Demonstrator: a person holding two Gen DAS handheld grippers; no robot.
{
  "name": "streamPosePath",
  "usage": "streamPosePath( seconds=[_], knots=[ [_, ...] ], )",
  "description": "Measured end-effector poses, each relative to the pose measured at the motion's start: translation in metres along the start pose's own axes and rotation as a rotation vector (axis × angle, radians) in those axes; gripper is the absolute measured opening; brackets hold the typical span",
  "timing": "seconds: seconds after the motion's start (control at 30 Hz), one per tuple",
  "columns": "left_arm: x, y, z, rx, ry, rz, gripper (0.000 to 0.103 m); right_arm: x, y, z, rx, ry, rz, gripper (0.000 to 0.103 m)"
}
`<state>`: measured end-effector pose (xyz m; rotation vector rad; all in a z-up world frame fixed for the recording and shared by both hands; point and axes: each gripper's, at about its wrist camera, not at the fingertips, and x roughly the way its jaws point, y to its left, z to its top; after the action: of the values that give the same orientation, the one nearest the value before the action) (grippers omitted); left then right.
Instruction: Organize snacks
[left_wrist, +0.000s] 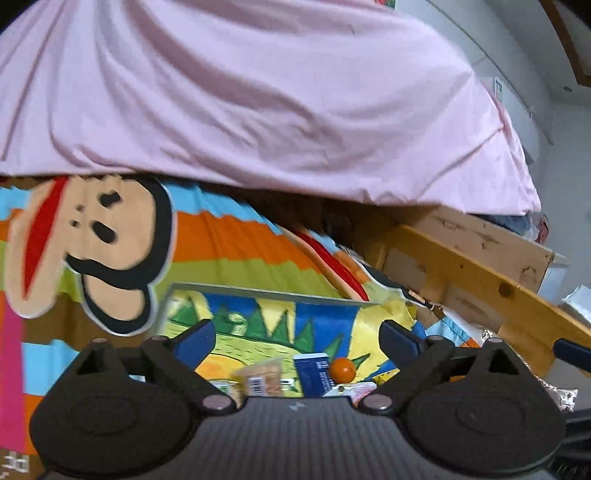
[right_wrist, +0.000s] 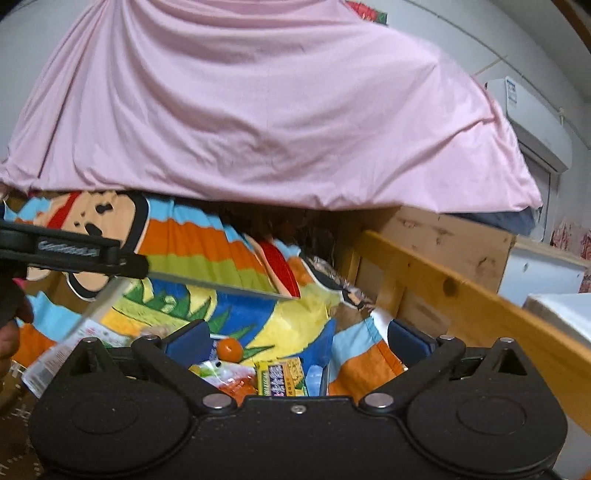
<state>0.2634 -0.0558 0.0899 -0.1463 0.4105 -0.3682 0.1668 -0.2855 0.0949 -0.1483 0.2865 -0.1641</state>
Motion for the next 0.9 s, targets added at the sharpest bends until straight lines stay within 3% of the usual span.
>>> streamPosePath(
  seconds=[0.5,0.9],
  knots=[
    [-0.13,0.008,-0.017,0.027,-0.091,0.017,0.102,-0.112,0.015,0.022,0.012,-0.093,-0.011,0.102],
    [-0.214,0.0,-0.04,0.091,-0.066,0.049,0.102,-0.189,0.031,0.013,0.07,-0.093,0.011,0.102]
  ],
)
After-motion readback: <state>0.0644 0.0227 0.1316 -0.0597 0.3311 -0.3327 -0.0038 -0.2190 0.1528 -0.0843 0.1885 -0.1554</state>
